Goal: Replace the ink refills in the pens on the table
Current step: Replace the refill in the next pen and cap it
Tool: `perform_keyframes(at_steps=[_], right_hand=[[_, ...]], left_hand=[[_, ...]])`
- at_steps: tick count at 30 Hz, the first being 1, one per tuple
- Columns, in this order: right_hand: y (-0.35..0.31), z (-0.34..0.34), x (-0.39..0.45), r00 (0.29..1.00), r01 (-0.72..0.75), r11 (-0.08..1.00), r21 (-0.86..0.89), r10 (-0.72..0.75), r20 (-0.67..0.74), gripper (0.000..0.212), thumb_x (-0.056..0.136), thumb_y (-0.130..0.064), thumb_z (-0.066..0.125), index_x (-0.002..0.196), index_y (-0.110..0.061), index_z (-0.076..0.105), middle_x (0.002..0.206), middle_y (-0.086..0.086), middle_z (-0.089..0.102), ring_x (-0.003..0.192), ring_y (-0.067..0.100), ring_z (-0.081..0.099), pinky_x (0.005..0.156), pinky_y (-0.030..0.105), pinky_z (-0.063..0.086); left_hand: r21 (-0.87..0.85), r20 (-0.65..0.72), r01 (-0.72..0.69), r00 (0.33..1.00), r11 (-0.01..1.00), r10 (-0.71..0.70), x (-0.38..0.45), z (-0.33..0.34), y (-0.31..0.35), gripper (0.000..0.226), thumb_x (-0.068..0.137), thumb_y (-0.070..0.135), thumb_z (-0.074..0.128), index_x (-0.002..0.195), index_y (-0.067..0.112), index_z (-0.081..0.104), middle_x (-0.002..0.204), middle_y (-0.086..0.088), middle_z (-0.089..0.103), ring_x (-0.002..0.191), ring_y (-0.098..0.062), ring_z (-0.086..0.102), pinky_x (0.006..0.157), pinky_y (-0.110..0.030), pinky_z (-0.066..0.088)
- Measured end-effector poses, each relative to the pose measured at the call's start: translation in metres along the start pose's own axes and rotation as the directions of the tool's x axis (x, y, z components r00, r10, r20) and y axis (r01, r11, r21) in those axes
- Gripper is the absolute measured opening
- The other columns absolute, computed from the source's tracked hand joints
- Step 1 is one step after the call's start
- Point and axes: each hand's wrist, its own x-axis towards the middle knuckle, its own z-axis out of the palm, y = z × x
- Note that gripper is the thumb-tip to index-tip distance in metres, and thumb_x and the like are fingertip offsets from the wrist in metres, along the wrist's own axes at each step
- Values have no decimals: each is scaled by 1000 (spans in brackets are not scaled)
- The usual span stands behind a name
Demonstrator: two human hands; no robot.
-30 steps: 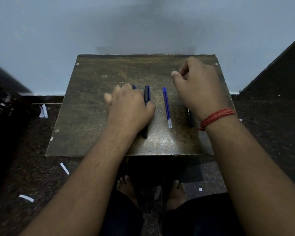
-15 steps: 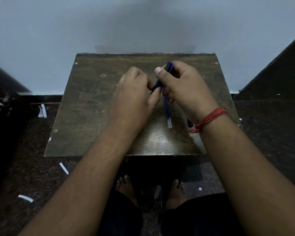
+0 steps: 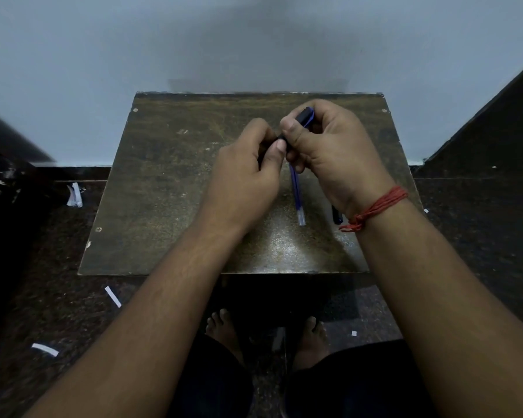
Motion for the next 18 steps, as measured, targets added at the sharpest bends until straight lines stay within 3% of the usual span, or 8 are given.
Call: perform_keyframes(at_steps=[8,13,15,16,18], right_hand=[[0,1,-1,998,58,997,44,-59,17,14,97,-3,57,85,-10,57,70,5,57,57,14,54,49,27,43],[-11,-41,13,966,118,980,158,-76,-246,10,99,-7,56,90,-11,55,76,4,60,58,12,56,52,24,44],[-4,-54,12,963,65,998,3,-62,-262,4,99,-11,56,101,-10,54,80,3,61,60,12,59,54,27,48],[2,-55,11,967,20,985,-171,-62,-246,13,98,-18,58,108,-12,51,82,2,62,64,13,61,57,31,50],[7,-51,9,982,-48,833,-551,-63,-180,35,93,-34,64,117,-19,44,90,-1,59,78,18,62,68,34,50]], left_hand=[[17,9,-2,1000,1000,2,2,0,2,18,98,25,53,86,12,57,71,2,64,62,-11,56,53,-27,39],[25,1,79,997,997,-79,1,-6,-8,22,101,31,51,80,23,53,60,10,46,54,-3,42,46,-17,29],[8,-22,119,993,993,-119,2,-5,-12,24,103,32,48,85,18,56,63,10,48,55,-3,42,46,-17,29],[10,-30,138,990,990,-138,2,-3,-14,26,103,32,47,88,14,57,64,9,48,56,-3,42,46,-18,29],[19,-37,164,986,986,-163,1,0,-15,28,104,32,44,92,11,58,66,8,48,57,-2,40,47,-18,29]])
